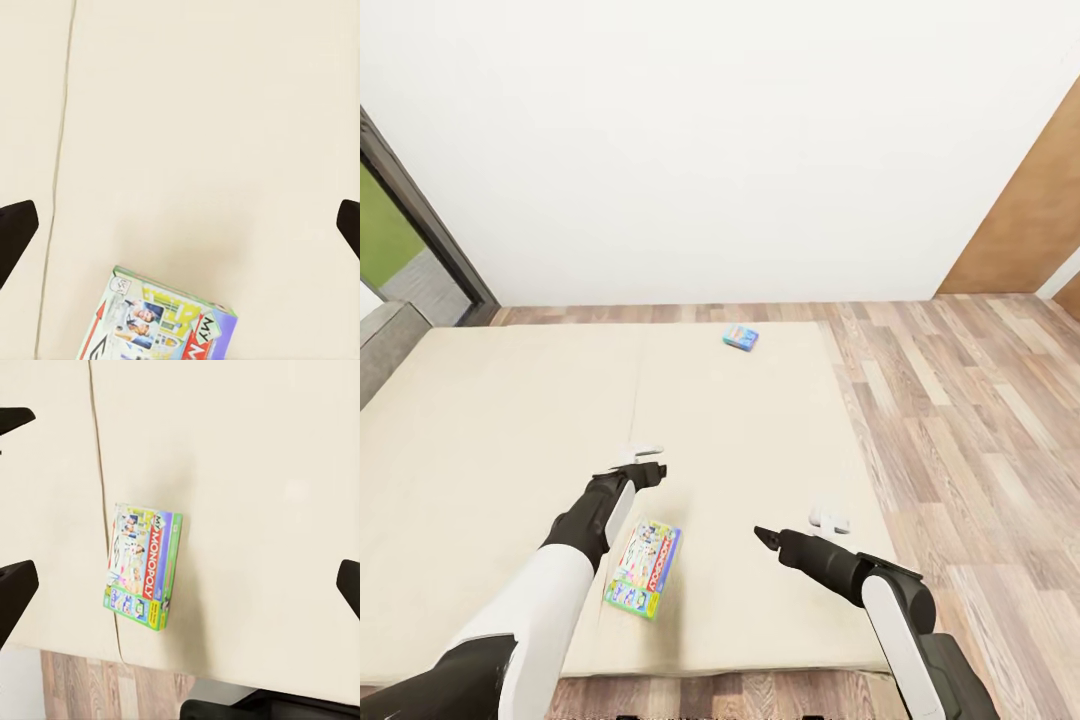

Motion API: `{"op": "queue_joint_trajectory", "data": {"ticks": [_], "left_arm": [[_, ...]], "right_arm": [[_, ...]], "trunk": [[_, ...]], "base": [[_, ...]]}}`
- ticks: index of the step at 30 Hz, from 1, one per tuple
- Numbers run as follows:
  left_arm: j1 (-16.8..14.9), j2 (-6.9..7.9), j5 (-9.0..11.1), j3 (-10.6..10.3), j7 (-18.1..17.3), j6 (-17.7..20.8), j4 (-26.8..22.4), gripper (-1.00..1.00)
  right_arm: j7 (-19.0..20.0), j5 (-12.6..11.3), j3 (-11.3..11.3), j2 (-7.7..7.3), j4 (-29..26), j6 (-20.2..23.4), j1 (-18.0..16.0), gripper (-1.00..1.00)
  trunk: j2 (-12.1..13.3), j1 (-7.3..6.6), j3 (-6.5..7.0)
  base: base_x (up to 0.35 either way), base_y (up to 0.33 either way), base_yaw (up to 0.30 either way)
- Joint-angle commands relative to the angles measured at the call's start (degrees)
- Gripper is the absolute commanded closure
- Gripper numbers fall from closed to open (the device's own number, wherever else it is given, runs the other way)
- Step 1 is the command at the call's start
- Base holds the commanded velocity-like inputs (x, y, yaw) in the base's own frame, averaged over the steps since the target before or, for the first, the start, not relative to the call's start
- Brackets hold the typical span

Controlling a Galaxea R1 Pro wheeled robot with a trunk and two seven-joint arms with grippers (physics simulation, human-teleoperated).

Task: Put all the toys in the child's room - the three board games (two on the bed and one on the table), the two jigsaw puzzles on the table, and the tennis ball on the table - inside the toy box on the table in the child's room.

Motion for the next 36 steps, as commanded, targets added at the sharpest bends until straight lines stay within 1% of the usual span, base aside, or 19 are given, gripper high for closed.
{"op": "queue_joint_trajectory", "data": {"ticks": [1,8,13,18,22,23,25,26,27,28,31,36], "left_arm": [[-0.03,-0.08,-0.35,0.29,-0.07,0.31,-0.1,-1.0],[-0.04,-0.09,-0.4,0.26,-0.07,0.19,-0.1,-1.0],[-0.04,-0.14,-0.5,0.26,-0.07,-2.0,-0.05,-1.0],[-0.04,-0.12,-0.52,0.26,-0.07,-2.96,-0.02,-1.0],[-0.04,-0.16,-0.53,0.26,-0.07,-3.14,-0.01,-1.0],[-0.04,-0.17,-0.53,0.26,-0.07,-3.17,-0.01,-1.0],[-0.04,-0.17,-0.53,0.26,-0.07,-3.2,-0.01,-1.0],[-0.04,-0.16,-0.53,0.26,-0.07,-3.24,-0.01,-1.0],[-0.04,-0.15,-0.53,0.26,-0.07,-3.25,-0.01,-1.0],[-0.04,-0.16,-0.53,0.26,-0.07,-3.27,-0.01,-1.0],[-0.04,-0.17,-0.53,0.26,-0.07,-3.29,-0.01,-1.0],[-0.04,-0.18,-0.53,0.26,-0.07,-3.42,-0.01,-1.0]], "right_arm": [[0.1,0.09,-0.04,0.05,-0.04,0.28,-0.02,-1.0],[0.16,0.16,-0.02,0.08,-0.02,0.29,0.0,-1.0],[0.43,0.04,0.05,-0.01,-0.28,0.36,-0.05,-1.0],[0.92,-0.48,0.08,-0.41,-1.92,0.87,-0.02,-1.0],[5.82,-0.67,0.03,-0.54,-2.78,1.21,-0.03,-1.0],[8.6,-0.68,-0.05,-0.59,-2.9,1.26,-0.02,-1.0],[11.61,-0.69,-0.3,-0.62,-3.0,1.28,-0.01,-1.0],[14.49,-0.69,-0.66,-0.64,-3.06,1.27,0.0,-1.0],[15.79,-0.7,-0.87,-0.65,-3.08,1.27,0.0,-1.0],[18.07,-0.7,-1.24,-0.66,-3.12,1.27,0.01,-1.0],[20.87,-0.7,-1.69,-0.67,-3.12,1.26,0.01,-1.0],[22.44,-0.7,-1.97,-0.62,-3.09,1.15,0.01,-1.0]], "trunk": [[-0.1,0.03,-0.18],[-0.1,0.03,-0.84],[-0.1,0.03,-1.31],[-0.1,0.03,-1.78],[-0.1,0.03,-2.16],[-0.1,0.03,-2.26],[-0.1,0.03,-2.45],[-0.1,0.03,-2.54],[-0.1,0.03,-2.63],[-0.1,0.03,-2.73],[-0.1,0.03,-3.01],[-0.1,0.03,-3.48]], "base": [[0.0,0.0,0.0],[0.0,0.0,0.0],[0.0,0.0,0.0],[0.0,0.0,0.0],[0.0,0.0,0.0],[0.0,0.0,0.0],[0.0,0.0,0.0],[0.0,0.0,0.0],[0.0,0.0,0.0],[0.0,0.0,0.0],[0.0,0.0,0.0],[0.0,0.0,0.0]]}}
